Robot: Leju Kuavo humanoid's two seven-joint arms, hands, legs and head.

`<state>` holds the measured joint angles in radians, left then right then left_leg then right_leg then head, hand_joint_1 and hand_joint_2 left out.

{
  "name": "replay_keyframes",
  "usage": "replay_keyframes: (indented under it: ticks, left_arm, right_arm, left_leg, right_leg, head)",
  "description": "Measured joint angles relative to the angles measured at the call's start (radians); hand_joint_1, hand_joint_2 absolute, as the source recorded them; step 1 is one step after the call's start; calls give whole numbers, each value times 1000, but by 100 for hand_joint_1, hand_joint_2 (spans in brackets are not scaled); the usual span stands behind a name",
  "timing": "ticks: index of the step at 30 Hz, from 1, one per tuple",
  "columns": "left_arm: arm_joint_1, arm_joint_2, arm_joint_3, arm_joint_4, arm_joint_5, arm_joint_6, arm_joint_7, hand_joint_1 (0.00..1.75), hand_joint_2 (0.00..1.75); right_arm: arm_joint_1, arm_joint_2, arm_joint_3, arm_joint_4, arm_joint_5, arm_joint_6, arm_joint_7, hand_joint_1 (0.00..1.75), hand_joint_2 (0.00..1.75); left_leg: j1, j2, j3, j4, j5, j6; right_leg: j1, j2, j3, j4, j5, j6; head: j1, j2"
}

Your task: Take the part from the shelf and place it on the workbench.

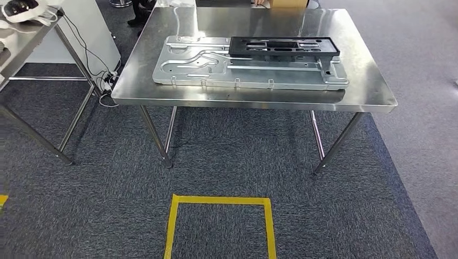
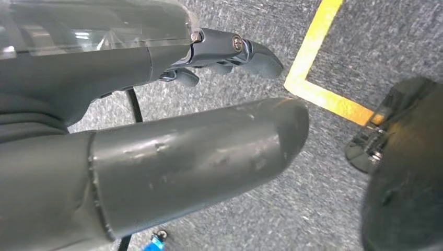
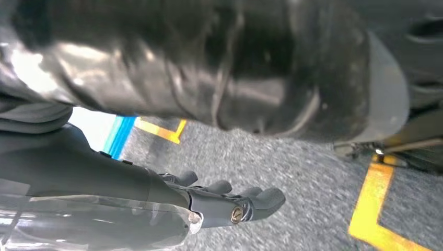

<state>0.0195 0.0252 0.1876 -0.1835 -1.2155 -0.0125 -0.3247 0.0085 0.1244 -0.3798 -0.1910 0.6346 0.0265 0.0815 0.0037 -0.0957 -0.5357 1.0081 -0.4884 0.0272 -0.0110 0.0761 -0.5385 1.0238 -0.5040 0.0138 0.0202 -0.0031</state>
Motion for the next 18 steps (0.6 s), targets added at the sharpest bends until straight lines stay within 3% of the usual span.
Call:
replay_keyframes:
  ticks: [2,4,6,8,9,10,11,12,14,16,18]
  left_arm:
    - [2,0,-2,0,-1,0,0,0,0]
    - [2,0,-2,1,-1,0,0,0,0]
    - [-1,0,-2,2,-2,1,0,0,0]
    - [-2,0,-2,2,-2,1,0,0,0]
    - [-1,0,-3,2,-2,1,0,0,0]
    - [1,0,-3,2,-2,1,0,0,0]
    - [2,0,-3,2,-2,1,0,0,0]
    - [3,0,-3,2,-3,0,0,0,0]
    - [1,1,-3,2,-4,0,2,0,0]
    - [1,1,-3,2,-7,0,4,0,0]
    - [5,1,-3,2,-10,0,5,0,0]
  right_arm:
    - [-4,1,-2,0,0,0,1,0,0]
    - [-5,2,-4,0,-1,1,2,0,0]
    - [-1,2,-5,0,-1,1,2,0,0]
    - [1,2,-6,1,-1,3,2,0,0]
    - [2,2,-7,1,-1,3,2,0,0]
    - [1,2,-7,1,-1,4,2,0,0]
    - [1,2,-8,1,-2,5,2,0,0]
    - [0,2,-10,1,-2,7,2,0,0]
    - [-1,3,-13,1,-3,14,3,0,0]
    - [-3,4,-14,1,-3,20,5,0,0]
    - [-6,5,-16,1,-3,22,6,0,0]
  left_leg:
    - [4,-13,-7,1,1,-13]
    - [3,20,-25,38,-27,-21]
    - [4,68,-73,142,-89,-27]
    - [7,83,-125,254,-137,-34]
    - [8,86,-133,276,-138,-36]
    - [9,90,-122,260,-122,-37]
    - [9,96,-93,209,-92,-36]
    - [8,110,-52,135,-59,-33]
    - [1,143,8,21,-22,-22]
    - [-6,152,17,-7,-20,-12]
    - [-4,134,16,-12,-13,-1]
  right_leg:
    - [0,-22,1,-7,4,-10]
    - [-3,-48,4,-17,9,-25]
    - [-1,-75,3,-21,11,-34]
    - [2,-102,1,-20,10,-36]
    - [3,-116,0,-19,9,-36]
    - [4,-129,0,-19,8,-36]
    - [5,-141,1,-18,7,-35]
    - [5,-151,2,-17,6,-33]
    - [8,-170,7,-17,4,-26]
    - [11,-184,10,-17,3,-16]
    - [9,-191,14,-16,1,-4]
  head:
    - [0,0]
    - [-1,0]
    - [-3,0]
    - [-4,0]
    - [-4,0]
    - [-4,0]
    - [-4,0]
    - [-4,0]
    - [-4,0]
    - [-3,0]
    - [-4,0]
